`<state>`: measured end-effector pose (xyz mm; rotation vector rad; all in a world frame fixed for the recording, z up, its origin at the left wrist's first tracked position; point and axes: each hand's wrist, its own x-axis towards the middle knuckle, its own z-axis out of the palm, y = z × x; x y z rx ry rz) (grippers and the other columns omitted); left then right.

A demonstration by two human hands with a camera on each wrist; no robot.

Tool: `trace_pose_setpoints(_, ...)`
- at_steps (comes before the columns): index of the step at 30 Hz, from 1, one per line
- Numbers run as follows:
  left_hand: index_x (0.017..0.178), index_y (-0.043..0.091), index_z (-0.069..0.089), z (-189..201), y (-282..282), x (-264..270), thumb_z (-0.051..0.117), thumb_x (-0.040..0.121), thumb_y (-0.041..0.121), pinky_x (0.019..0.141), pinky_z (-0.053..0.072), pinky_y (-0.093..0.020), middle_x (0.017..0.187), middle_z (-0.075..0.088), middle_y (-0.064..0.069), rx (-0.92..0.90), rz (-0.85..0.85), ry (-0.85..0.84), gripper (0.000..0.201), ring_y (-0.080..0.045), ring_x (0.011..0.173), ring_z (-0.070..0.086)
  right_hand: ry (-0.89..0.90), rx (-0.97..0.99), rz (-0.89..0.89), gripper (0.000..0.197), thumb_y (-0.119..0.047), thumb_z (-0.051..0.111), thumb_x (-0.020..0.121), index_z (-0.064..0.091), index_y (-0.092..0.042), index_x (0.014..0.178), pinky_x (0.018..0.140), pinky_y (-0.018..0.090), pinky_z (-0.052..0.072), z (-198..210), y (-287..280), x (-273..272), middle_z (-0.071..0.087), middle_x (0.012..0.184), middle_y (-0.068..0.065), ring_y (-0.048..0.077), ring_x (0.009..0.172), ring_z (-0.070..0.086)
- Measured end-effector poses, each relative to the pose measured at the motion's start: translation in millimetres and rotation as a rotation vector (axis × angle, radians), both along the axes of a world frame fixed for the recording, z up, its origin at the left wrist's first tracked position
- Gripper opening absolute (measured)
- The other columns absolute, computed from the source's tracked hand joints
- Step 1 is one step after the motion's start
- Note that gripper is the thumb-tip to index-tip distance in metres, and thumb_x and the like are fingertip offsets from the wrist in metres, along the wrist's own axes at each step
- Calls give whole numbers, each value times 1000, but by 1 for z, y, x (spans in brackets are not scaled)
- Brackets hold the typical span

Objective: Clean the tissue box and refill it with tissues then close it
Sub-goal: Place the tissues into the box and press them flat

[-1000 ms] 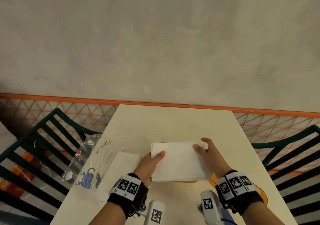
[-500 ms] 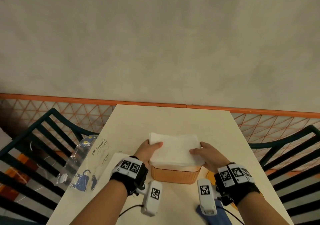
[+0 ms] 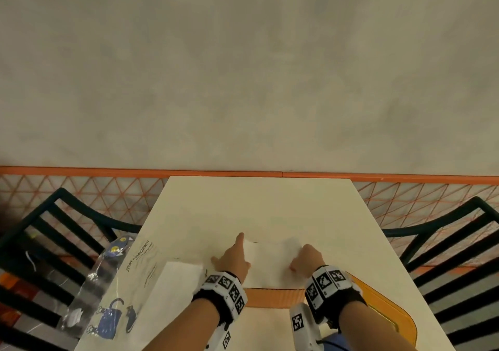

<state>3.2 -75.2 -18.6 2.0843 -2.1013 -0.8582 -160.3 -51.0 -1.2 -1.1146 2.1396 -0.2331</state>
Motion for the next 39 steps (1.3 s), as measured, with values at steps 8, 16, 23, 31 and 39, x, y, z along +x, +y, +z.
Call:
trace_pose_setpoints(8,147,26,13,-15,0,-4,50,91,5,107,23,-52,138,45,-5,-107,-215,-287,71,-22,125,45,249,-15,250,36,-9,40,96,39,-1,131,100,26,41,-12,3,11,50,135,13,24,125,50)
trace_pose_setpoints(16,136,29,43,2,-2,-2,65,84,24,106,19,-53,145,32,-1,-189,-582,-437,56,-22,133,35,510,-275,683,70,-13,66,83,29,-27,140,95,37,43,-3,13,9,37,138,3,24,124,42)
trace_pose_setpoints(23,145,41,21,0,-9,-1,53,93,27,108,-2,-71,157,17,-2,71,-617,-574,62,-22,145,19,628,-158,873,68,-5,49,89,27,-40,142,111,64,0,-13,3,8,16,152,1,25,122,51)
trace_pose_setpoints(31,144,48,14,-3,-11,2,54,93,26,104,-4,-76,155,18,-4,131,-617,-559,68,-26,144,20,626,81,959,70,-10,48,92,18,-47,143,107,70,-4,-15,-8,3,16,156,-1,26,134,39)
trace_pose_setpoints(39,147,42,13,2,-15,-3,40,98,35,106,-5,-73,158,12,-3,267,-553,-501,56,-32,144,19,594,234,922,65,-15,41,97,13,-52,142,103,76,-5,-16,-14,10,13,158,-4,27,140,28)
